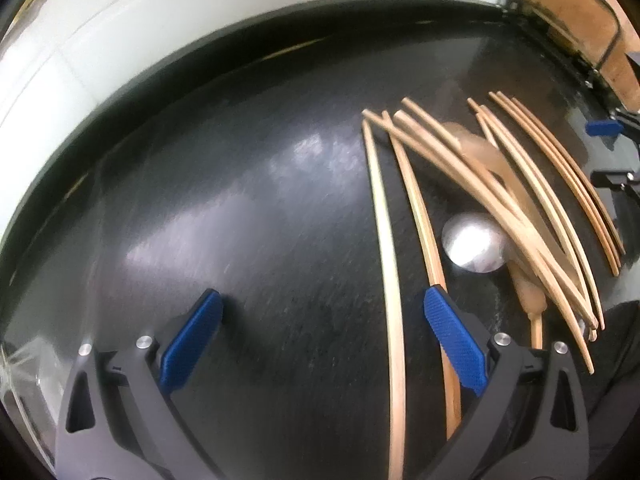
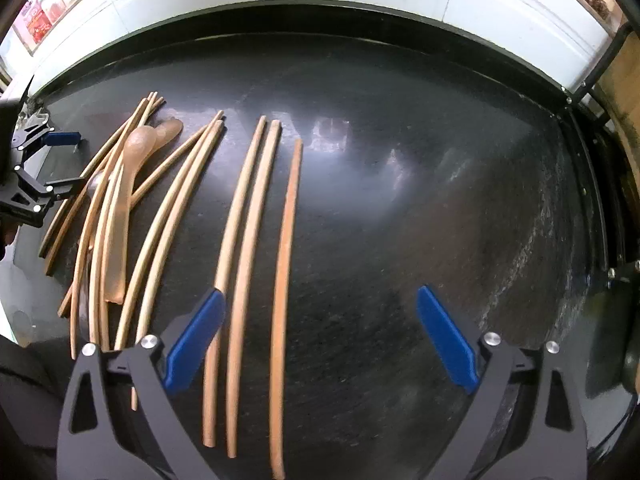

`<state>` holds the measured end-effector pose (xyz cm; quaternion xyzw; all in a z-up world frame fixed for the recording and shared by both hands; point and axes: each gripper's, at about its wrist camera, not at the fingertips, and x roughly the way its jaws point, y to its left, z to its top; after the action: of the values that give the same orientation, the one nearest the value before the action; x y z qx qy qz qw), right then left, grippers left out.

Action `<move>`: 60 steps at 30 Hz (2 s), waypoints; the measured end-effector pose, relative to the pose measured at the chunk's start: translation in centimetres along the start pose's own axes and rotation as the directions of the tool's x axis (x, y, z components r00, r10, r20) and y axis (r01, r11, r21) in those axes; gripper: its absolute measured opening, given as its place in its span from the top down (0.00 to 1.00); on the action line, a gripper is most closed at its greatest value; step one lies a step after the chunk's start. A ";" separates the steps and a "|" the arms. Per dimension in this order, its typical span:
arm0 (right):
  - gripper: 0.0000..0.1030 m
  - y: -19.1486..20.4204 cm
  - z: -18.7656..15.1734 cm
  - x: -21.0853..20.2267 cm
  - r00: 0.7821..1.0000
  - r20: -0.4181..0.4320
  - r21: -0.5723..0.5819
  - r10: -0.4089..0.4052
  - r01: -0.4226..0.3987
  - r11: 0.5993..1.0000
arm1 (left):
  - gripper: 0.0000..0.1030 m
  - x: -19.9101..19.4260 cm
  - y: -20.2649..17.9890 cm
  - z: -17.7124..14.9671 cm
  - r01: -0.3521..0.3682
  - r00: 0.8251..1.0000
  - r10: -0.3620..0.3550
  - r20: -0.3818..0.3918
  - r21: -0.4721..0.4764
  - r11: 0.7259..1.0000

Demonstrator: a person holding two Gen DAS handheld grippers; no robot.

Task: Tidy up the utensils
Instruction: 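Lower the right tool to the pile and close on one chopstick, then carry the chopstick in the right tool over the clear tray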

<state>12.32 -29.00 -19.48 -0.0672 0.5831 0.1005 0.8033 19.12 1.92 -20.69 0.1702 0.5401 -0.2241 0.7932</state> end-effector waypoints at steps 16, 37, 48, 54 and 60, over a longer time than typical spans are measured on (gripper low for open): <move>0.45 1.1 -1.6 1.1 0.999 0.031 -0.023 0.011 -0.010 1.000 | 0.11 -0.3 -2.5 -0.5 -0.025 0.998 0.028 0.058 -0.048 0.999; 0.93 4.3 -0.3 -7.9 0.988 0.130 0.159 0.082 -0.102 0.982 | 0.94 -12.0 -4.1 -1.3 -0.090 0.990 0.126 0.068 -0.386 0.918; 0.93 18.5 4.8 -16.4 0.927 0.170 -0.044 0.334 -0.331 0.942 | 0.94 -23.9 1.0 -6.6 -0.093 0.978 0.182 0.100 -0.575 0.813; 0.93 29.3 8.4 -17.6 0.835 0.128 -0.111 0.535 -0.524 0.844 | 0.94 -28.3 8.4 -12.7 -0.122 0.965 0.249 0.083 -0.699 0.705; 0.93 39.6 11.0 -16.3 0.790 0.069 -0.155 0.609 -0.595 0.789 | 0.94 -28.4 14.9 -18.1 -0.140 0.961 0.273 0.044 -0.775 0.616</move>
<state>8.10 10.54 -0.17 0.0781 0.5194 0.3915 0.7555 4.09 28.60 -0.27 -0.1383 0.4963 0.1056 0.8505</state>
